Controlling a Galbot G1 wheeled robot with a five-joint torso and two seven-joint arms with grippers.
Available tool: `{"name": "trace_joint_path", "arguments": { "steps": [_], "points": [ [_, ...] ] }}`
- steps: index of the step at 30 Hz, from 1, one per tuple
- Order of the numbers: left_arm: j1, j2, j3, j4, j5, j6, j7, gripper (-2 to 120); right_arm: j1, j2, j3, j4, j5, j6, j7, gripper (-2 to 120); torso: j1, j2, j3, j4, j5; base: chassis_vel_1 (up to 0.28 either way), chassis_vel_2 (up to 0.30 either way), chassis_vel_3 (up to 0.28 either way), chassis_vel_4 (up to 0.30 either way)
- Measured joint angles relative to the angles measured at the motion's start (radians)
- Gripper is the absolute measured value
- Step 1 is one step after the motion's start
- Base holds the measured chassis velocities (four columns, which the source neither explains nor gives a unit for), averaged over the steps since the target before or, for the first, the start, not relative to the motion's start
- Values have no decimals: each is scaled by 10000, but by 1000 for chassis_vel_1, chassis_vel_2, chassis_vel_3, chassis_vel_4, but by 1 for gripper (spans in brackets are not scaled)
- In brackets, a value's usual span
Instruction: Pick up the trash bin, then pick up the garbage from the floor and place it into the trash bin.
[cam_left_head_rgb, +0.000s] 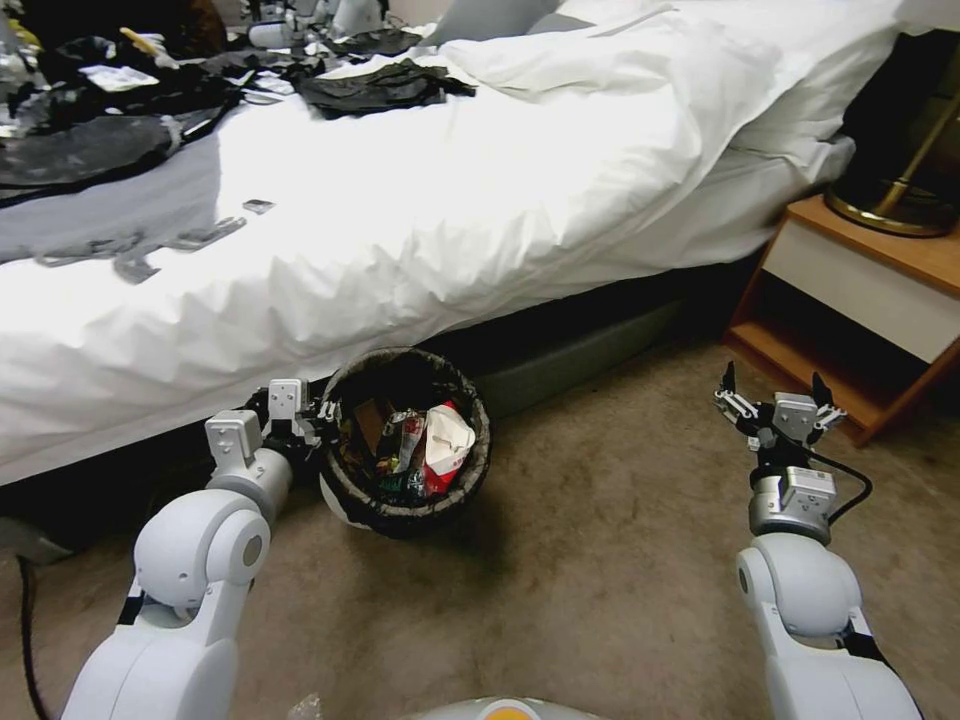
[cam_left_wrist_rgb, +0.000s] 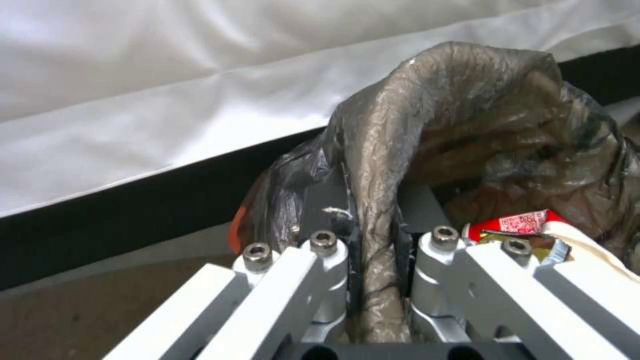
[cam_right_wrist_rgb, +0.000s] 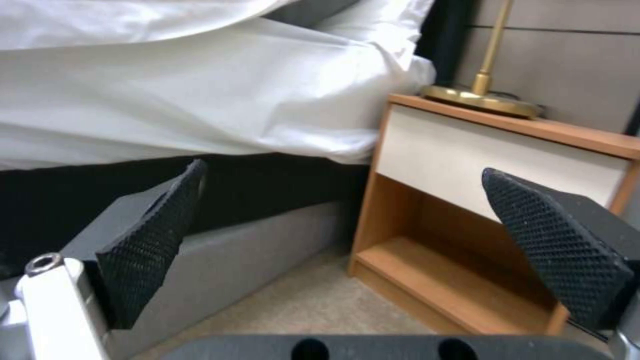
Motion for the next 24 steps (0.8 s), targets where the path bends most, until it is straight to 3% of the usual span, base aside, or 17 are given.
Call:
{"name": "trace_joint_path", "arguments": {
  "steps": [24],
  "points": [
    [-52,7,31,47,-36,-31,71,5,12,32,-38,-79,-43,33,-8,100,0,0,0,0,-1,68,74,65,75]
  ]
}}
